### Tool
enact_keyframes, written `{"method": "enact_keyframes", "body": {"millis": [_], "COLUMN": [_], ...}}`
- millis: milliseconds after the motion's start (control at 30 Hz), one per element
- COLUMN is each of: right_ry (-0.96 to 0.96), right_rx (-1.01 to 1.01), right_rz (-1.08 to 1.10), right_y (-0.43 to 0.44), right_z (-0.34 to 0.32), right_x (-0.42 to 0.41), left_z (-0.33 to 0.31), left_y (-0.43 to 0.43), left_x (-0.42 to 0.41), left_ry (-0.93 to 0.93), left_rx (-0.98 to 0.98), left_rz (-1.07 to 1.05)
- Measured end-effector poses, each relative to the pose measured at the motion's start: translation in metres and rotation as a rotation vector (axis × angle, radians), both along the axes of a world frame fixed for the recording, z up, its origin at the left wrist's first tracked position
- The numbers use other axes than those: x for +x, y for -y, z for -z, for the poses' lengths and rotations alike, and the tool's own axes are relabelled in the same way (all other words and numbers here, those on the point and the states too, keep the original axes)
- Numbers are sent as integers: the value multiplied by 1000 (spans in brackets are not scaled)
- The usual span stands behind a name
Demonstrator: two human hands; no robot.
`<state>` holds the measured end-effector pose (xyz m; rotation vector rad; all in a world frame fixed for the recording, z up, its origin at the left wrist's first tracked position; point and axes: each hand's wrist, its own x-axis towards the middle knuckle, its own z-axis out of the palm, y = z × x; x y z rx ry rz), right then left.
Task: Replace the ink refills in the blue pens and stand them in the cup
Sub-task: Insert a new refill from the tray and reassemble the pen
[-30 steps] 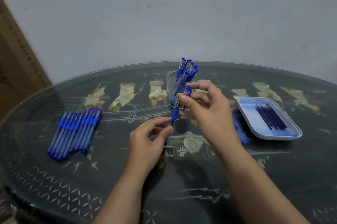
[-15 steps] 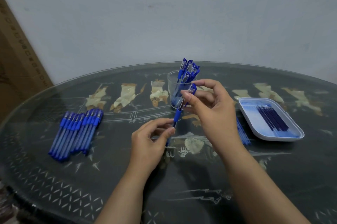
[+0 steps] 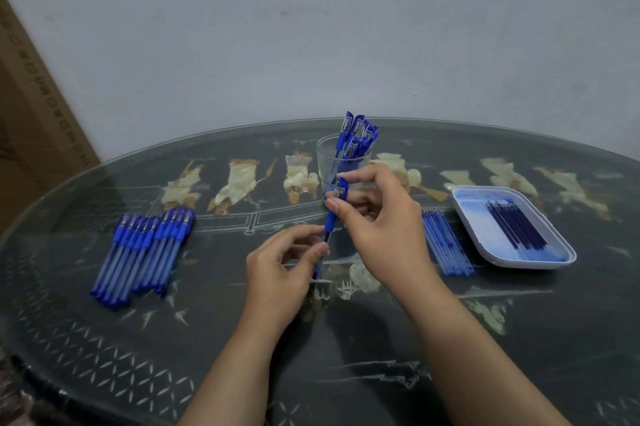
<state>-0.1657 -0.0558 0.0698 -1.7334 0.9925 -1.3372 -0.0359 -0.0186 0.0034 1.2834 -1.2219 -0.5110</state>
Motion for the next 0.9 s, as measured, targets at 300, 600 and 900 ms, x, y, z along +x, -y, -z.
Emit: {"method": "enact_keyframes", "body": {"millis": [300, 600, 900], "right_ry": [1, 33, 60], "right_rx": [-25, -11, 1], "right_rz": [13, 3, -11], "right_y": [1, -1, 0], "right_z": [4, 5, 7], "right_x": [2, 6, 6], "left_z": [-2, -3, -3], "left_y": [-1, -1, -1], "left_x": [-1, -1, -1], "left_ry": [15, 25, 43], "left_rx": [-2, -3, -1], "left_rz": [2, 1, 2]}}
